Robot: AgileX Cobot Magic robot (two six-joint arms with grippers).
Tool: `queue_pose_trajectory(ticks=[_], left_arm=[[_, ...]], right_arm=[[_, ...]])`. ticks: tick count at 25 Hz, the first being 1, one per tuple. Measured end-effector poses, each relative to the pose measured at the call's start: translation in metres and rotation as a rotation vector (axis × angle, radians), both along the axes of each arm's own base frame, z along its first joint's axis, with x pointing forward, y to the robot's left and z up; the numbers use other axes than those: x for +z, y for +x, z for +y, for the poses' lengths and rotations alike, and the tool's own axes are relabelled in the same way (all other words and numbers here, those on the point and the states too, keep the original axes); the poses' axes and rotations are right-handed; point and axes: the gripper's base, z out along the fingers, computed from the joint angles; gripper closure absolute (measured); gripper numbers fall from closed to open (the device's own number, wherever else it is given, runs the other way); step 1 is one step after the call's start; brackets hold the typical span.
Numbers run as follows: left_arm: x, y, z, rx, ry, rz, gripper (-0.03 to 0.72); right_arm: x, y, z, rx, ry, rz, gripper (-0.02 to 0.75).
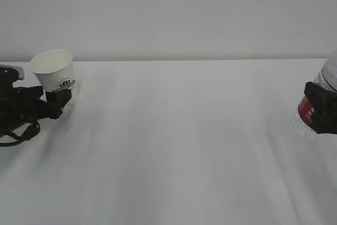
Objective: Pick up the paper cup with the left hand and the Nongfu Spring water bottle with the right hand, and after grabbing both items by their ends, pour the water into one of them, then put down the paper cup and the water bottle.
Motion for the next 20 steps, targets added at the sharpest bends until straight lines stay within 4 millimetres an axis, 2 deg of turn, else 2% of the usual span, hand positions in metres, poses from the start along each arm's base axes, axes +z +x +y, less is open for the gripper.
queue_pose_trajectory(ticks=[5,14,20], left_arm=[[-0.012,-0.001,0.001,0.016,-0.017,0.010,0.076],[-0.007,0.015,0.001,0.022,-0.021,-0.041,0.074],[-0.024,0.020,0.000,0.005,-0.015,-0.011,0.038]], right_arm=[[0.000,0.000,0.000,0.000,0.000,0.000,0.264],[0.000,0.000,0.000,0.002,-0.001,0.000,0.264],[0.000,0.000,0.000,0.002,-0.001,0.000,0.265]])
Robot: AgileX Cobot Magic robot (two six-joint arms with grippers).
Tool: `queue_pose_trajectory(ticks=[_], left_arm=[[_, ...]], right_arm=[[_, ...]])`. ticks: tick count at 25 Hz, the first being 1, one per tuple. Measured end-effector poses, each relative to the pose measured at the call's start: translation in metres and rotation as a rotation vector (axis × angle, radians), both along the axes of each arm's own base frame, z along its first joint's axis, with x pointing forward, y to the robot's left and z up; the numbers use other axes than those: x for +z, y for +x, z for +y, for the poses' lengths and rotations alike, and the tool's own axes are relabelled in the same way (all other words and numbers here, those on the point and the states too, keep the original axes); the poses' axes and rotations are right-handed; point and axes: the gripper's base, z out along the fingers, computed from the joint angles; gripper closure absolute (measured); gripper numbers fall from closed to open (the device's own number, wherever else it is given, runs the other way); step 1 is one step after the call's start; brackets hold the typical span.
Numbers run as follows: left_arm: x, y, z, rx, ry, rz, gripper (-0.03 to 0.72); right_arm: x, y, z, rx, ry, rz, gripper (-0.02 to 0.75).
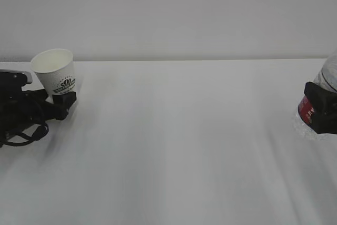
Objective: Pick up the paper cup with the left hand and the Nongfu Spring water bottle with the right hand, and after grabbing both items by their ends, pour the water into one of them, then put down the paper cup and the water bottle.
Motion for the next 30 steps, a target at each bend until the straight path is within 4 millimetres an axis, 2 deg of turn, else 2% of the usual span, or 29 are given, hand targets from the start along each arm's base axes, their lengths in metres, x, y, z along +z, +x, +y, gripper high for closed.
queue_pose_trajectory(ticks=[13,22,30], left_arm=[[0.001,0.017,0.000,0.001,0.017,-0.006,0.043],[0.002,0.020,0.000,-0.006,0.017,-0.019,0.171],[0.002,0.017,-0.007,-0.089,0.016,-0.015,0.185]], right_arm=[[0.000,0.000,0.000,0.000,0.000,0.000,0.265],[0.000,0.000,0.000,0.000,-0.001,0.000,0.265],[0.000,0.000,0.000,0.000,-0.001,0.000,0.265]])
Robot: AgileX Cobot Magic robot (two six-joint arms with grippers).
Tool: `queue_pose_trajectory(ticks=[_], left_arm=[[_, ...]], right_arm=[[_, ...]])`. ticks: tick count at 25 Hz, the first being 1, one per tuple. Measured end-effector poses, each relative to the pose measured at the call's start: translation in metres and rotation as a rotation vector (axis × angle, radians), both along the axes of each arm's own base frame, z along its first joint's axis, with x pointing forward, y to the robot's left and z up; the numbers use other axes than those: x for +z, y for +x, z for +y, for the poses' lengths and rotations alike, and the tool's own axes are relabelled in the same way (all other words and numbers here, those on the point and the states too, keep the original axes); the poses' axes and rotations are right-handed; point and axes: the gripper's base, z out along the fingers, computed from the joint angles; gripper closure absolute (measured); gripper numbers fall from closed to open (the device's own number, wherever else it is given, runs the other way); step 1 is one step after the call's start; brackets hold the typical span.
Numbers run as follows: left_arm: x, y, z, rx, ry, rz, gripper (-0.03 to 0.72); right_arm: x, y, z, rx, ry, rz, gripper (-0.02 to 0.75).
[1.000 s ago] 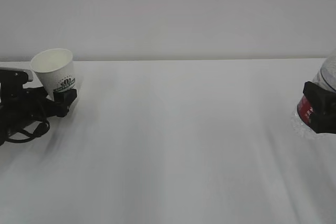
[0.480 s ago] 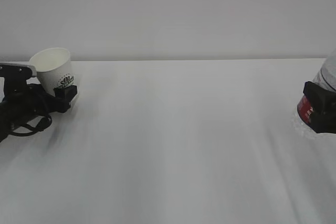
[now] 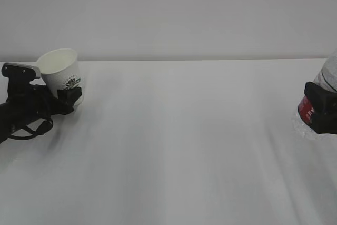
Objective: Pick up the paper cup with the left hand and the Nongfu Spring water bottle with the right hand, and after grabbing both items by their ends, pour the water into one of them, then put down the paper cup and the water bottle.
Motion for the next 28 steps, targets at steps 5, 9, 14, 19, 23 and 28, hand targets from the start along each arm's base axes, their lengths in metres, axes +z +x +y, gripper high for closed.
queue_pose_trajectory(ticks=[5,9,14,19,23,28], left_arm=[[0.006,-0.006,-0.002,-0.021,-0.014,0.010,0.185],[0.022,-0.014,-0.002,-0.024,-0.014,-0.010,0.185],[0.032,-0.027,-0.002,-0.025,-0.013,-0.005,0.185],[0.039,-0.039,-0.002,-0.026,-0.012,0.001,0.185],[0.050,-0.051,-0.002,-0.026,-0.015,-0.013,0.186],[0.064,-0.066,-0.002,-0.027,-0.016,-0.030,0.186]], right_arm=[[0.000,0.000,0.000,0.000,0.000,0.000,0.265],[0.000,0.000,0.000,0.002,-0.001,0.002,0.265],[-0.001,0.000,0.002,0.021,-0.011,0.004,0.265],[-0.001,0.000,0.002,0.025,-0.013,0.004,0.265],[-0.001,0.000,0.002,0.028,-0.015,0.004,0.265],[-0.001,0.000,0.002,0.028,-0.015,0.004,0.265]])
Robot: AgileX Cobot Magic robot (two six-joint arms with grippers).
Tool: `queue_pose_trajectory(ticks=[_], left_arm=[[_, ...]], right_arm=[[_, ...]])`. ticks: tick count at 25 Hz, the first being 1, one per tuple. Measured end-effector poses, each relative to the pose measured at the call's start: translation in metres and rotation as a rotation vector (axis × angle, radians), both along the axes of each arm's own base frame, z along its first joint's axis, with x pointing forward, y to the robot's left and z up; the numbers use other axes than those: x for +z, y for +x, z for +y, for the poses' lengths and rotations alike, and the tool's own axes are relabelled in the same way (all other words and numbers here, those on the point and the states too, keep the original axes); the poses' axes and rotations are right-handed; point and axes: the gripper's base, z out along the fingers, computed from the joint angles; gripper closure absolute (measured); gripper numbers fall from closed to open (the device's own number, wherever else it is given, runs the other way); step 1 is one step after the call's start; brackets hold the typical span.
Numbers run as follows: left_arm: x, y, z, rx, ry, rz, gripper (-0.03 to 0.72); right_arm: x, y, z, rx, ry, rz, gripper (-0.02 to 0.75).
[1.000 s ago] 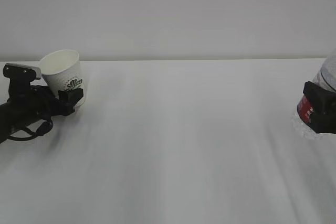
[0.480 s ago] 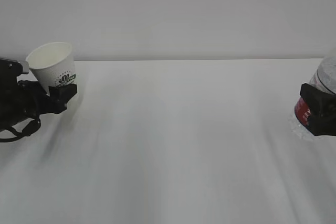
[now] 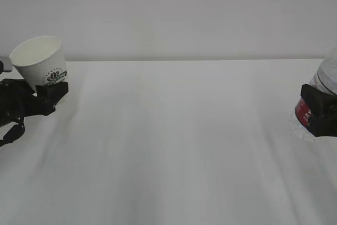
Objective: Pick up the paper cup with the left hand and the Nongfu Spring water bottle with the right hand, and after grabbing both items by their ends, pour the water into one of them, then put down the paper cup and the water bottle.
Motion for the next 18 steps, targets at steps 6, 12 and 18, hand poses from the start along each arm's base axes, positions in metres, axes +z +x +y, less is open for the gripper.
queue_pose_trajectory(ticks=[6,12,18], left_arm=[[0.017,-0.019,0.002,0.021,-0.010,-0.030,0.186],[0.021,-0.038,0.003,0.035,-0.017,-0.021,0.187],[0.022,-0.057,0.003,0.034,-0.036,-0.025,0.187]], right_arm=[[0.000,0.000,0.000,0.003,-0.002,0.000,0.265],[0.000,0.000,0.001,0.013,-0.006,-0.001,0.265],[0.000,-0.001,0.003,0.039,-0.020,-0.002,0.265]])
